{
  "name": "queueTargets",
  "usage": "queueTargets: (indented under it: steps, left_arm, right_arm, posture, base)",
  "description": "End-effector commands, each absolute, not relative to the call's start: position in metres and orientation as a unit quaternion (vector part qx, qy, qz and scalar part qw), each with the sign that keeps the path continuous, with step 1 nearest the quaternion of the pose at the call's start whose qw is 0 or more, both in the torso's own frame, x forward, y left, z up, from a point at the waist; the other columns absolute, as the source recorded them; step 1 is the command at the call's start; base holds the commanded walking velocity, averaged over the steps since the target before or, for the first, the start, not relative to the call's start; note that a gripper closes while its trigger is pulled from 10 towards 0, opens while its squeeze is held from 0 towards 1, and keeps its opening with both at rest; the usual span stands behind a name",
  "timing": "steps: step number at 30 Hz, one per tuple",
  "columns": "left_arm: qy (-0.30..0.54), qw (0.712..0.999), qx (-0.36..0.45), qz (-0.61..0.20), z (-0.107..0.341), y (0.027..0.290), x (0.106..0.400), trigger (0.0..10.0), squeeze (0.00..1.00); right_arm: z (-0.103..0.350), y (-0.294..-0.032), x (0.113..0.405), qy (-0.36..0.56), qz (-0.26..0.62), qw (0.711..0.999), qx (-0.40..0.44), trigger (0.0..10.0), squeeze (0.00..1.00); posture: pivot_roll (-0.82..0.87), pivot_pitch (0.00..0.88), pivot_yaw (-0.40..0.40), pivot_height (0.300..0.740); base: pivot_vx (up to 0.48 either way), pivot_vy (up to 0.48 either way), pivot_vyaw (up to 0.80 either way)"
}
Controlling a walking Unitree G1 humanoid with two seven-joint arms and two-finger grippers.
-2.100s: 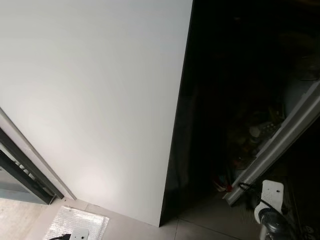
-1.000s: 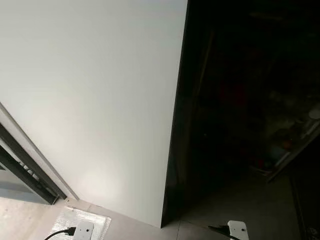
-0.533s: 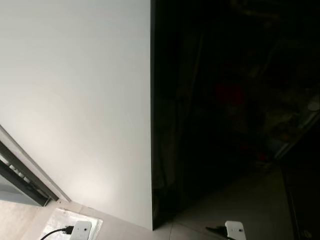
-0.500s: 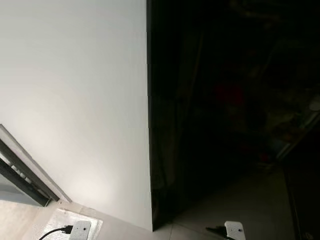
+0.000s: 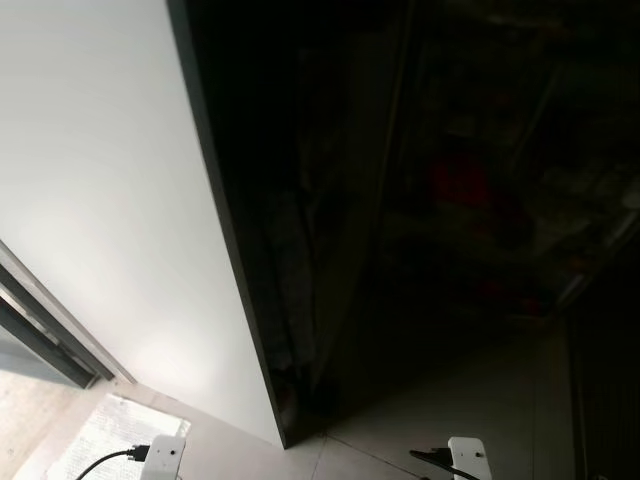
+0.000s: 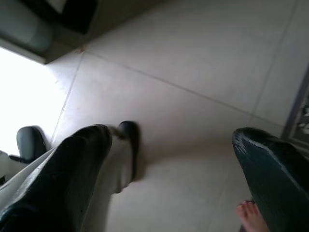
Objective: Restocking fridge
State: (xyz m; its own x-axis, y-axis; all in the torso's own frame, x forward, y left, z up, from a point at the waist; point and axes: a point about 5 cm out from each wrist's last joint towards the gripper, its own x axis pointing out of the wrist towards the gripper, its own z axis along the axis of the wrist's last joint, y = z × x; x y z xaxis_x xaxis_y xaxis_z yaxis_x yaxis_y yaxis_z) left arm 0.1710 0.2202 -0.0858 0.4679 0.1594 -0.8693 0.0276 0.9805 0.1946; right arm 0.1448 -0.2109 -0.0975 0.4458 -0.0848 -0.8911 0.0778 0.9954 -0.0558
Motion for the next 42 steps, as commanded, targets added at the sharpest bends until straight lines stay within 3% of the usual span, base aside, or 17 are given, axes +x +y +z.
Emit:
queueTargets:
  steps: [1, 33, 42]
  left_arm:
    - [0.523, 0.845, 0.103, 0.046, -0.0856, 0.2301, 0.1668, 10.0, 0.00]
    - [0.524, 0.844, 0.102, 0.046, -0.0855, 0.2301, 0.1669, 10.0, 0.00]
    - [0.528, 0.841, 0.114, 0.036, -0.0857, 0.2295, 0.1670, 10.0, 0.00]
  right_arm:
    - [-0.0976, -0.2037, 0.1480, 0.523, -0.039, 0.851, -0.001, 10.0, 0.00]
    - [-0.0980, -0.2041, 0.1472, 0.528, -0.032, 0.848, -0.015, 10.0, 0.00]
    - [-0.0986, -0.2051, 0.1449, 0.536, -0.016, 0.844, -0.018, 10.0, 0.00]
  posture:
    - [-0.11, 0.010, 0.011, 0.740]
    - [-0.11, 0.014, 0.008, 0.740]
    - [-0.10, 0.021, 0.001, 0.740]
  base:
    - [0.000, 0.000, 0.41]
    - [0.000, 0.000, 0.54]
    - [0.000, -0.340, 0.72]
